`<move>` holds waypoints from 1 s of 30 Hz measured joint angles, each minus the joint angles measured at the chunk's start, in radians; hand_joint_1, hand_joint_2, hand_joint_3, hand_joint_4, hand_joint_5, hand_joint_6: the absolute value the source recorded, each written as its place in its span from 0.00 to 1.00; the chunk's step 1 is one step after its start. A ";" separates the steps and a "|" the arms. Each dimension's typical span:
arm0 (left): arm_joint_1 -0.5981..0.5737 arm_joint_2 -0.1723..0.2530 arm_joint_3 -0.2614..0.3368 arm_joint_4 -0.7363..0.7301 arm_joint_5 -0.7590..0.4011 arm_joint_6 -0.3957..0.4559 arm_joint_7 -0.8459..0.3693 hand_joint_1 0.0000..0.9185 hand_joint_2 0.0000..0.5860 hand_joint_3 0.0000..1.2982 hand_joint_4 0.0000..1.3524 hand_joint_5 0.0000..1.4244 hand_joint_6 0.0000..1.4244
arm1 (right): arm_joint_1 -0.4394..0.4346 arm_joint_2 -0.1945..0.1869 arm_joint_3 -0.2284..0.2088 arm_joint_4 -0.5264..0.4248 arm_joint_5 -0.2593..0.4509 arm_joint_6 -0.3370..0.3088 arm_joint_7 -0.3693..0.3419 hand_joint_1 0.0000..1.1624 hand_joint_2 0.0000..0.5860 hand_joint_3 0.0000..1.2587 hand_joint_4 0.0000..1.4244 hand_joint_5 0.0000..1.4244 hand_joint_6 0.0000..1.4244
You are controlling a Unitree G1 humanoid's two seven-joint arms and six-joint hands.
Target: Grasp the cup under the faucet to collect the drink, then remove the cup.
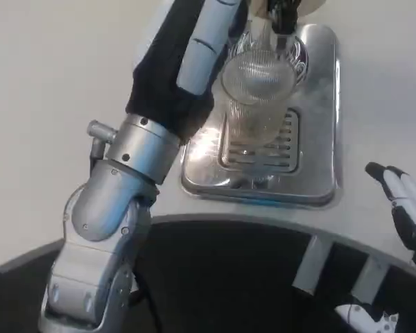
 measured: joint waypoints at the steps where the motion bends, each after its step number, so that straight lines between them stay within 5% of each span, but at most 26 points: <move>1: 0.000 -0.002 -0.005 -0.004 0.000 0.005 -0.001 0.00 0.29 0.00 0.00 0.00 0.00 | 0.005 0.001 0.000 0.000 0.000 0.000 -0.006 0.55 0.50 0.03 0.00 0.04 0.16; 22: 0.032 -0.021 -0.070 -0.063 0.026 0.058 -0.009 0.00 0.34 0.00 0.00 0.00 0.00 | 0.114 0.034 -0.006 -0.001 0.008 -0.078 -0.056 0.53 0.51 0.04 0.00 0.04 0.16; 30: -0.010 0.087 -0.113 -0.045 0.167 -0.002 -0.071 0.00 0.37 0.00 0.00 0.00 0.00 | 0.099 0.045 0.005 -0.001 0.008 -0.061 -0.056 0.45 0.47 0.03 0.00 0.04 0.16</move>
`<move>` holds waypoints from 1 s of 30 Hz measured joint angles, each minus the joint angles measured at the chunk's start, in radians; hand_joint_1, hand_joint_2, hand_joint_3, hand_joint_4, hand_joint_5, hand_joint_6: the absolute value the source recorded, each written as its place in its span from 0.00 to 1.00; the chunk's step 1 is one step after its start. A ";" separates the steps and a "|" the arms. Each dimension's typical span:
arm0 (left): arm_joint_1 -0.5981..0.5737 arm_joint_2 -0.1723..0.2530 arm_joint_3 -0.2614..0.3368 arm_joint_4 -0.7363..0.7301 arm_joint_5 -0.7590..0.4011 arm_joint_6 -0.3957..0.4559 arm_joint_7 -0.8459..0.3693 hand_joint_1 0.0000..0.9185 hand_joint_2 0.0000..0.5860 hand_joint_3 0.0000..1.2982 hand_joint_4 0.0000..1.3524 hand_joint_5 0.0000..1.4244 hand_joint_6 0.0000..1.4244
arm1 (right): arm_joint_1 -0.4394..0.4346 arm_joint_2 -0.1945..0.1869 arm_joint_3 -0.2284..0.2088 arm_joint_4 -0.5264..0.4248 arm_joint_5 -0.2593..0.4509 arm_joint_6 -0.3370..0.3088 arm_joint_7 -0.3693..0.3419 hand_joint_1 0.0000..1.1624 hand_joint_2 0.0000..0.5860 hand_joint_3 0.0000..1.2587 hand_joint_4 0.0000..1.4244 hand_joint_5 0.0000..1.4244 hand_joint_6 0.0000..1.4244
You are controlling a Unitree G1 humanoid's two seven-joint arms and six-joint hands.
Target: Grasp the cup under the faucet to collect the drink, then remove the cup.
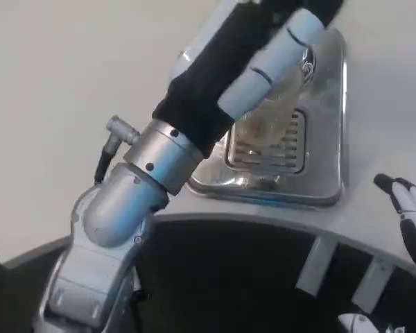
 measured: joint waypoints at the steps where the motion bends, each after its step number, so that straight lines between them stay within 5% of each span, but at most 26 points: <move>1: -0.008 0.017 -0.008 0.009 0.029 -0.021 -0.008 0.00 0.37 0.00 0.00 0.00 0.00 | -0.002 0.001 0.002 0.000 0.000 0.006 0.000 0.44 0.49 0.03 0.00 0.04 0.16; 11: -0.031 0.101 -0.053 0.066 0.210 -0.180 -0.025 0.00 0.38 0.00 0.00 0.00 0.00 | -0.010 -0.009 0.004 0.000 -0.008 0.005 0.000 0.39 0.46 0.01 0.00 0.03 0.14; 18: -0.058 0.143 -0.079 0.108 0.350 -0.278 -0.010 0.00 0.38 0.00 0.00 0.00 0.00 | 0.001 0.032 0.008 0.000 -0.006 0.011 -0.001 0.31 0.40 0.00 0.00 0.03 0.14; 21: -0.061 0.152 -0.083 0.117 0.385 -0.301 0.001 0.00 0.38 0.00 0.00 0.00 0.00 | 0.004 0.074 0.036 -0.001 0.004 0.055 -0.011 0.27 0.38 0.00 0.00 0.02 0.12; 25: -0.062 0.156 -0.083 0.129 0.403 -0.321 0.012 0.00 0.38 0.00 0.00 0.00 0.00 | -0.008 0.086 0.092 -0.001 0.011 0.124 -0.047 0.27 0.37 0.00 0.00 0.00 0.11; 30: -0.062 0.156 -0.077 0.142 0.402 -0.340 0.020 0.00 0.38 0.00 0.00 0.00 0.00 | -0.052 0.088 0.145 0.008 -0.007 0.192 -0.087 0.41 0.37 0.00 0.00 0.00 0.10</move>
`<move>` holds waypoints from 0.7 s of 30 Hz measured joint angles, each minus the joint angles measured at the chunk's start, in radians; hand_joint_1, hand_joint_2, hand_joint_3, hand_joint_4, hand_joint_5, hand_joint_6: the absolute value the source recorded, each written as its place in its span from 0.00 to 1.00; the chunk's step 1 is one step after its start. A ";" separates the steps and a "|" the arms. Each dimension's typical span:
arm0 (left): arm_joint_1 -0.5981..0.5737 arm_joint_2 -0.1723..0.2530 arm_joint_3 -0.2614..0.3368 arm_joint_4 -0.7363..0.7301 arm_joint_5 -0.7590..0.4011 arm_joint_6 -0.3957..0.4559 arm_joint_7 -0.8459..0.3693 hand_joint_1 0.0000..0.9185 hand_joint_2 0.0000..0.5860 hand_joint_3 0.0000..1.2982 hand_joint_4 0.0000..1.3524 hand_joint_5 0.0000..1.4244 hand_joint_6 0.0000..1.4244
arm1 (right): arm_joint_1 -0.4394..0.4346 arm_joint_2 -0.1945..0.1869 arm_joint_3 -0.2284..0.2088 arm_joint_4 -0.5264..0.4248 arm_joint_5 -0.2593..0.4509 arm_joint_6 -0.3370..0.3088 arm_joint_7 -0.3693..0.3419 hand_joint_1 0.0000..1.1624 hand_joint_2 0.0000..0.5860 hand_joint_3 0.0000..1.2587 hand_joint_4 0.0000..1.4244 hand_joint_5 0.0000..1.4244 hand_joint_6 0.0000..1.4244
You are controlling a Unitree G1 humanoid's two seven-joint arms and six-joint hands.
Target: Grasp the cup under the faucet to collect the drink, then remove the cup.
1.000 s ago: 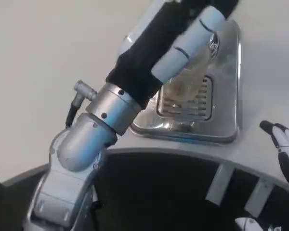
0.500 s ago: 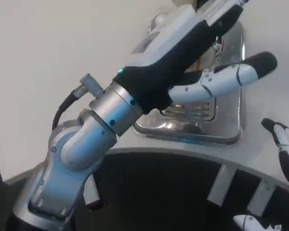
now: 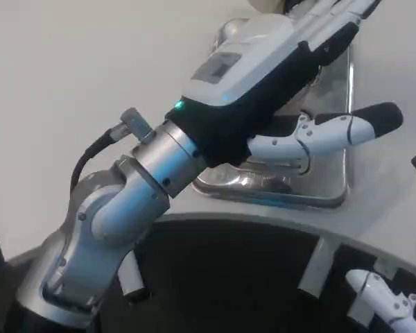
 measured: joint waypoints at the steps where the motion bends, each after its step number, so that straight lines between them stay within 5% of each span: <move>1: 0.000 0.001 0.004 0.005 0.000 -0.006 0.001 0.00 0.38 0.00 0.00 0.00 0.00 | -0.024 0.000 0.012 0.005 -0.007 0.021 -0.009 0.45 0.38 0.00 0.00 0.00 0.09; 12: 0.000 0.003 0.012 0.018 -0.002 -0.024 0.002 0.00 0.39 0.00 0.00 0.00 0.00 | -0.220 -0.013 0.055 0.104 -0.075 0.198 -0.074 0.73 0.42 0.00 0.00 0.00 0.11; 21: 0.000 0.001 0.013 0.026 -0.001 -0.034 0.014 0.00 0.40 0.00 0.00 0.00 0.00 | -0.376 -0.038 0.081 0.209 -0.021 0.289 -0.115 0.75 0.43 0.00 0.00 0.00 0.11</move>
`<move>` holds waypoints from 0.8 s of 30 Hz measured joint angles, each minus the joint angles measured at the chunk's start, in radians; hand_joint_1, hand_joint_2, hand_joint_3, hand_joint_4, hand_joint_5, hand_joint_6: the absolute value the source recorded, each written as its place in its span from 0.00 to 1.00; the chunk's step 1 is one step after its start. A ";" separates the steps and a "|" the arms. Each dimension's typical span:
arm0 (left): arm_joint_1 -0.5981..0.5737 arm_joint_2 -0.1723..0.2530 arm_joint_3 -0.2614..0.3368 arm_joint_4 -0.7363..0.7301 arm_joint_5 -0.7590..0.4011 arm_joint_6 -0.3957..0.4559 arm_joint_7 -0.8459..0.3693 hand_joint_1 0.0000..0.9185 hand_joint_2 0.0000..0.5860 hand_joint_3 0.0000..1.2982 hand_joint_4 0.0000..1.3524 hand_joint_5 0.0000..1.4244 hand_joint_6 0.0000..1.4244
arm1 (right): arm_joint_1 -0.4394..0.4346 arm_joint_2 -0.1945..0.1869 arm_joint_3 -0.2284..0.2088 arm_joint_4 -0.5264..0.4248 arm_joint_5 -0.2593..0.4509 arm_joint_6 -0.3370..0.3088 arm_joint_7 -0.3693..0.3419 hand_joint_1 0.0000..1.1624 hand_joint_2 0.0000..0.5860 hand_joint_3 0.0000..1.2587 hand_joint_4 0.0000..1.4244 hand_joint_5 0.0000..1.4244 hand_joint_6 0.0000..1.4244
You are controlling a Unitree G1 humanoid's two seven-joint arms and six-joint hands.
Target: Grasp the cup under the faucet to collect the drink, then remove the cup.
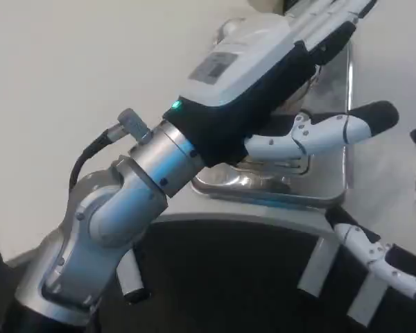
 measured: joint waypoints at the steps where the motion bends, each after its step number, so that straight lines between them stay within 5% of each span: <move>1: 0.000 0.000 0.000 0.003 0.000 -0.001 0.002 0.00 0.40 0.00 0.00 0.00 0.00 | -0.030 0.000 0.000 0.015 0.006 0.007 -0.013 0.75 0.43 0.00 0.00 0.00 0.11; 10: 0.000 0.001 0.002 0.006 0.001 -0.006 0.006 0.00 0.40 0.00 0.00 0.00 0.00 | -0.122 0.002 0.028 0.088 0.029 0.035 -0.063 0.66 0.50 0.00 0.00 0.00 0.10; 24: 0.000 0.011 0.018 0.013 0.001 -0.023 0.011 0.00 0.40 0.00 0.00 0.00 0.00 | -0.252 0.004 0.040 0.188 0.059 0.065 -0.097 0.65 0.53 0.00 0.00 0.00 0.10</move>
